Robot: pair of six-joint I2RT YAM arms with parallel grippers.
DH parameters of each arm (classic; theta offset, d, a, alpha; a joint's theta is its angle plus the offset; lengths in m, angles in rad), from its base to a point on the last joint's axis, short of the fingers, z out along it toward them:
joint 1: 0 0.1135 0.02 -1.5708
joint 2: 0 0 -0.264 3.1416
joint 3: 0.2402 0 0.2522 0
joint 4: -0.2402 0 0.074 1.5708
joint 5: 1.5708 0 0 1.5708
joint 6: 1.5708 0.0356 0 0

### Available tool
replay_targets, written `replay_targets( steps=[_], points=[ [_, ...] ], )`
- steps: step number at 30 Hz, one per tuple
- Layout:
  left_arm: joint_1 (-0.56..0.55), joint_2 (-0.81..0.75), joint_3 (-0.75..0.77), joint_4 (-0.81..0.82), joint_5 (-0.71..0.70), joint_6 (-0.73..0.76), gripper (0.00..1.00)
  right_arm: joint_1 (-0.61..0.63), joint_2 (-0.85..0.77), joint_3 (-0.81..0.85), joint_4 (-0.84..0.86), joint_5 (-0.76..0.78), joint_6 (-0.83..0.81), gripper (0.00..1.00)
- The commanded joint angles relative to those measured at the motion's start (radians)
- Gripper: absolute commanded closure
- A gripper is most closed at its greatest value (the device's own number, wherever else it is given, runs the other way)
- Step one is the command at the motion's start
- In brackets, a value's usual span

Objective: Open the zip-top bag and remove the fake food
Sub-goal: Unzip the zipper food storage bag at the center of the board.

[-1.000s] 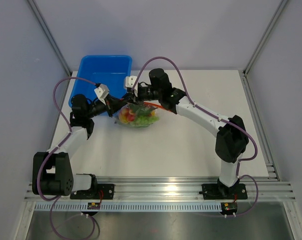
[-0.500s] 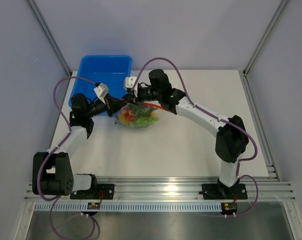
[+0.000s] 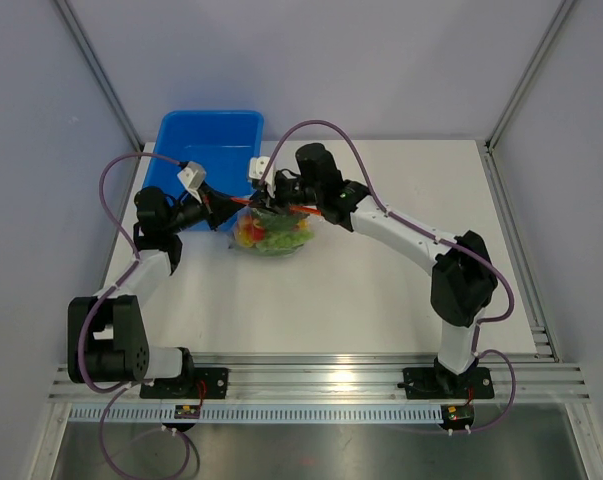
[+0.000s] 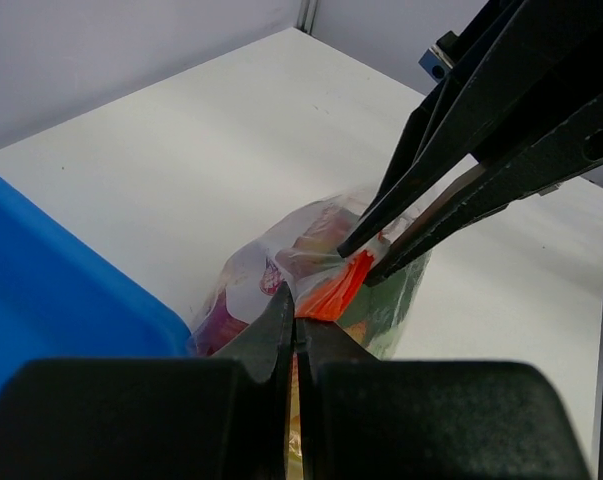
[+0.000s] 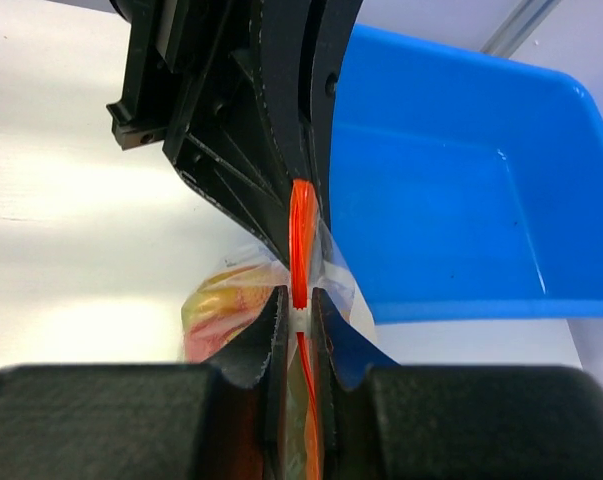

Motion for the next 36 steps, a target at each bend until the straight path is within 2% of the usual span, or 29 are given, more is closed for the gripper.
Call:
replay_targets(
  steps=[1, 25, 36],
  points=[
    [0.026, 0.002, 0.061, 0.118, -0.01, -0.03, 1.0, 0.003, -0.063, -0.033, -0.084, 0.066, -0.019, 1.0],
    [0.1, 0.063, 0.075, 0.191, -0.024, -0.136, 1.0, -0.084, -0.244, -0.203, -0.233, 0.164, -0.067, 1.0],
    [0.108, 0.063, 0.078, 0.146, -0.063, -0.054, 1.0, -0.084, -0.327, -0.191, -0.449, 0.276, 0.009, 1.0]
  ],
)
